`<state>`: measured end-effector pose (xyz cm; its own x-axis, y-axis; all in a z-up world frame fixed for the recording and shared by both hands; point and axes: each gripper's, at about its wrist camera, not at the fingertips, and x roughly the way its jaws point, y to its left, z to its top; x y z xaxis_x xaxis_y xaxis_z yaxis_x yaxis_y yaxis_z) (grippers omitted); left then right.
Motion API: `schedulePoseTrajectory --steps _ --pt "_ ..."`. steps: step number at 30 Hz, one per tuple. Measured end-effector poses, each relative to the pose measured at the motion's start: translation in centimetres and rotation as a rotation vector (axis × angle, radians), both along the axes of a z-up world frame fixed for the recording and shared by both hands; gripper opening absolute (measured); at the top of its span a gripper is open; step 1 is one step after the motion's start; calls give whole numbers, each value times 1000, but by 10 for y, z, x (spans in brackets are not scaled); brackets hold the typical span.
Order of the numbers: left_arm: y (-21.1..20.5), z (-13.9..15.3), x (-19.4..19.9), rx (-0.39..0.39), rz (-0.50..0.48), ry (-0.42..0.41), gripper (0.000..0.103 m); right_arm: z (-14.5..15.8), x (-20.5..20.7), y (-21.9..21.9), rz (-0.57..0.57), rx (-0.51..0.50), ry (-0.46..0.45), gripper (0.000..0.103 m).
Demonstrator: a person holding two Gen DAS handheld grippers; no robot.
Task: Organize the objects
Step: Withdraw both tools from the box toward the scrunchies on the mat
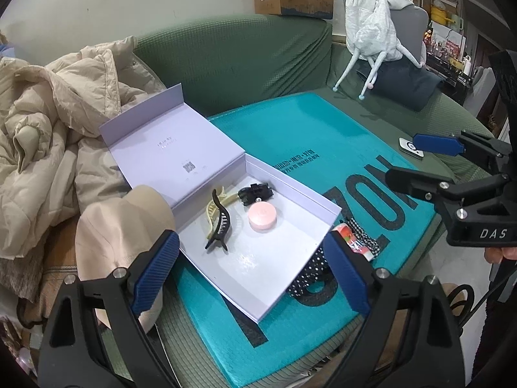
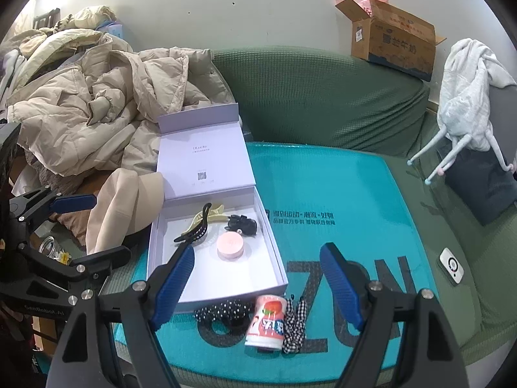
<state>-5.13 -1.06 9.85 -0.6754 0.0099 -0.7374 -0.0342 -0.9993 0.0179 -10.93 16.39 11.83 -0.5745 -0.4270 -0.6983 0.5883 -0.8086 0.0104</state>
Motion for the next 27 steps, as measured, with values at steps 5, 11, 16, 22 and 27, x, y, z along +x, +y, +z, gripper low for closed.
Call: schedulePoseTrajectory --steps 5,11,16,22,27 --pt "7 -12 6 -4 -2 -21 91 -15 6 3 -4 7 -25 82" --pt "10 -29 12 13 -6 -64 91 -35 11 5 -8 -2 -70 82" --pt "11 -41 18 40 -5 -84 91 -51 16 10 -18 -6 -104 82" --pt "19 -58 21 62 -34 -124 91 -70 20 20 -37 -10 -142 82" --pt "22 -71 25 94 -43 -151 91 -82 22 25 -45 2 -158 82"
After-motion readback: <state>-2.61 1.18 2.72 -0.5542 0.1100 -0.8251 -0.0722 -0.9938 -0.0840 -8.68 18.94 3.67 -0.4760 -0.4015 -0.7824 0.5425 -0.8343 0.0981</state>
